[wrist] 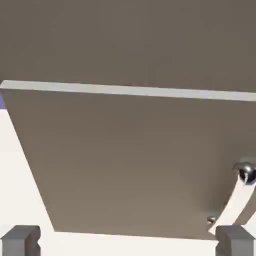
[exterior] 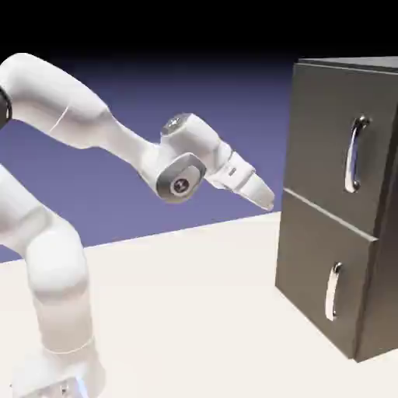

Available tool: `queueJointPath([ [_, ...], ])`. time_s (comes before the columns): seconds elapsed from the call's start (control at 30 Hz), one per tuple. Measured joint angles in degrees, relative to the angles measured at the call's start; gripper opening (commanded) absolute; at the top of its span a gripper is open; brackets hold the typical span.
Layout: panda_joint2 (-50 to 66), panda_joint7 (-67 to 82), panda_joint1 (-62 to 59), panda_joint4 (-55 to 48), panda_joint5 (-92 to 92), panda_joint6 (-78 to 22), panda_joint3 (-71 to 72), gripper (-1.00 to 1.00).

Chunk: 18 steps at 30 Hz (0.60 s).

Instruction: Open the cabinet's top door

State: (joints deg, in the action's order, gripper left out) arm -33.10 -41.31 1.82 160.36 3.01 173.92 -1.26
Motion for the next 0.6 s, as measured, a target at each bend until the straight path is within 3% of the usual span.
queueJointPath([
  [0.6,-6.54,17.12,16.89,-9.62,44.85,-1.29,-18.76,0.00],
])
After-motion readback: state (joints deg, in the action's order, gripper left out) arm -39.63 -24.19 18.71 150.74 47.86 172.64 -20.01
